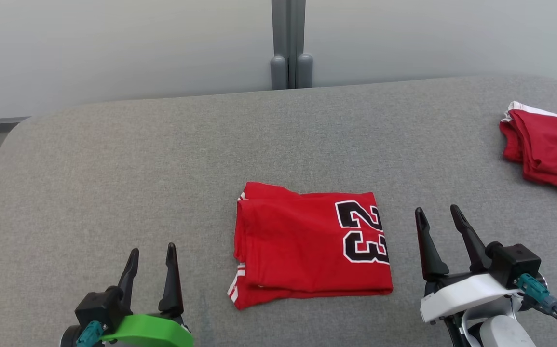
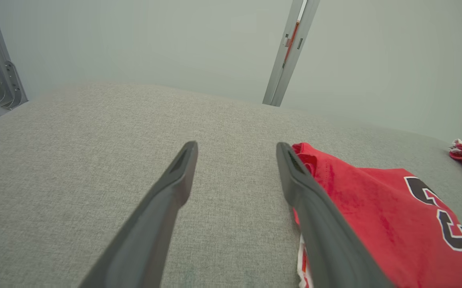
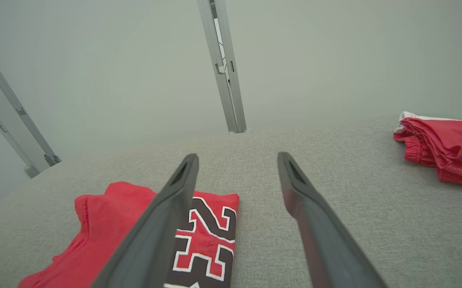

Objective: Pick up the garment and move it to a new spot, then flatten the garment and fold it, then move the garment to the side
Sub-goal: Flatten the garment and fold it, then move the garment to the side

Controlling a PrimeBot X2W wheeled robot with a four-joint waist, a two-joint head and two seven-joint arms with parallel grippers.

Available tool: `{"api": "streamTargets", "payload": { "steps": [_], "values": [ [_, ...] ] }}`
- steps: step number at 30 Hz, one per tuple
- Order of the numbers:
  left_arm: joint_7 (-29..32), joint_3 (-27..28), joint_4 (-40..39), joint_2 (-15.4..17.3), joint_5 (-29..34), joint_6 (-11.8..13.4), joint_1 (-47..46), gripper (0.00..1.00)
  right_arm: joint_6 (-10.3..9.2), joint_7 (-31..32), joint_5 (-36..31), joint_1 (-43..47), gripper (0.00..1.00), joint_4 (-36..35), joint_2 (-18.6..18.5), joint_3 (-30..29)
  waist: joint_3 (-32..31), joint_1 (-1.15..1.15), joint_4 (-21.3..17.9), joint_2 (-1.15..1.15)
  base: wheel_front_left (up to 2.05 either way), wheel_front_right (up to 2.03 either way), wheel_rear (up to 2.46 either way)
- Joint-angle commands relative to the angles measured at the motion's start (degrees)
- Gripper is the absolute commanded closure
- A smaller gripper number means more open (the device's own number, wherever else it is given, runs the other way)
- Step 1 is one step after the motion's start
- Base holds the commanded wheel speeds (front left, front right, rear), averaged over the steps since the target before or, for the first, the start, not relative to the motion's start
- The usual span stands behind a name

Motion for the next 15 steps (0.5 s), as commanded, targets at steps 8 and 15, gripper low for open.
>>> {"api": "streamTargets", "payload": {
  "steps": [8,15],
  "values": [
    [-0.01,0.89,0.62,-0.61,0.66,-0.84,0.58,0.0,-0.02,-0.25,0.33,0.71,0.0,0.23,-0.05,0.25,0.11,0.0,0.3,0.0,0.0,0.0,0.0],
    [-0.01,1.35,0.85,-0.99,1.0,-1.08,0.04,0.0,-0.02,-0.25,-0.46,0.11,0.0,1.35,-0.06,0.25,0.65,0.0,0.7,0.0,0.0,0.0,0.0]
  ]
}}
